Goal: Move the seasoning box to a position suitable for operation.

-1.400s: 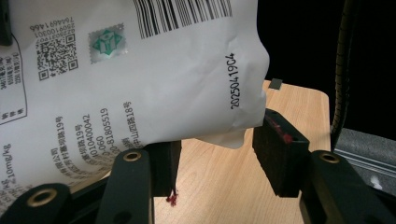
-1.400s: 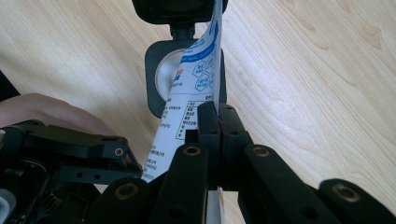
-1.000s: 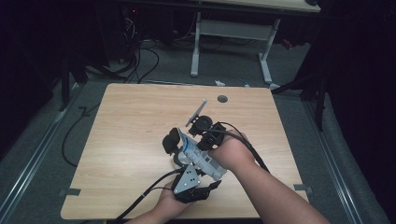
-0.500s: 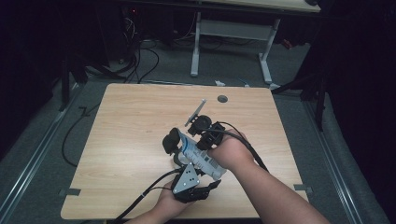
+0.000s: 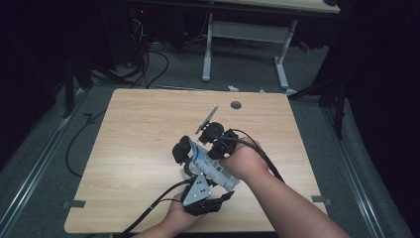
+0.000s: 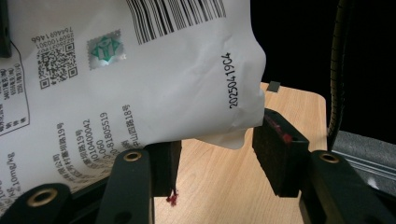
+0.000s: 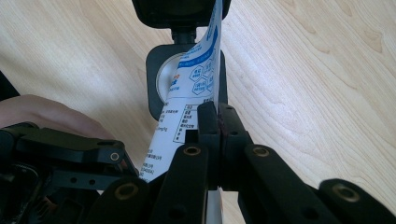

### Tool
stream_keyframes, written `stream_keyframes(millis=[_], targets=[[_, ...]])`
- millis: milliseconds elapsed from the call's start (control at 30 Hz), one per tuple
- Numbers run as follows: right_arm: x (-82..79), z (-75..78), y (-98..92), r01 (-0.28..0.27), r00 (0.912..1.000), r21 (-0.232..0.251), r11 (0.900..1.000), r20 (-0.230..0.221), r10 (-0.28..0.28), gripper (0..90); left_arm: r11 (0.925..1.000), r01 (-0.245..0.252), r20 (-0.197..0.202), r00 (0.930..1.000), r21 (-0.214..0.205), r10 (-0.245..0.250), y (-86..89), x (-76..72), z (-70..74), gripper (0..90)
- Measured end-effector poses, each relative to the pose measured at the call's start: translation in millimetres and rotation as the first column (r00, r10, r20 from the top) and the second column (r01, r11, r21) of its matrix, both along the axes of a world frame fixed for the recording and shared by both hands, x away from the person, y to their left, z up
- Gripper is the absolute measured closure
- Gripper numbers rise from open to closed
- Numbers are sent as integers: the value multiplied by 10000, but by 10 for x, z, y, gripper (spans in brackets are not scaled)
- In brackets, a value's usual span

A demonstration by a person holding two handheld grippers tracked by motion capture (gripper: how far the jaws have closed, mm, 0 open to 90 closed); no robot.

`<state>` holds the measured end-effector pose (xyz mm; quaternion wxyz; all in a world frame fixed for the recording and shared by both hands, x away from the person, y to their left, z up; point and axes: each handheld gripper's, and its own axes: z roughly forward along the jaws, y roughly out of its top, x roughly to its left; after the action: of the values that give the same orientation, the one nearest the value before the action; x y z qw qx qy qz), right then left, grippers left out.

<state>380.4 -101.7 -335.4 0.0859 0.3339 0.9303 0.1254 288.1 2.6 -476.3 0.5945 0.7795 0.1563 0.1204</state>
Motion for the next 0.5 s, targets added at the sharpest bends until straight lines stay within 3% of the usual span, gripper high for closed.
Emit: stream_keyframes(millis=[500], targets=[[1,-7,3,-42,10000,2,10000,26,42,900,10000,-17,15,10000,-60,17,-1,-3,0,531]])
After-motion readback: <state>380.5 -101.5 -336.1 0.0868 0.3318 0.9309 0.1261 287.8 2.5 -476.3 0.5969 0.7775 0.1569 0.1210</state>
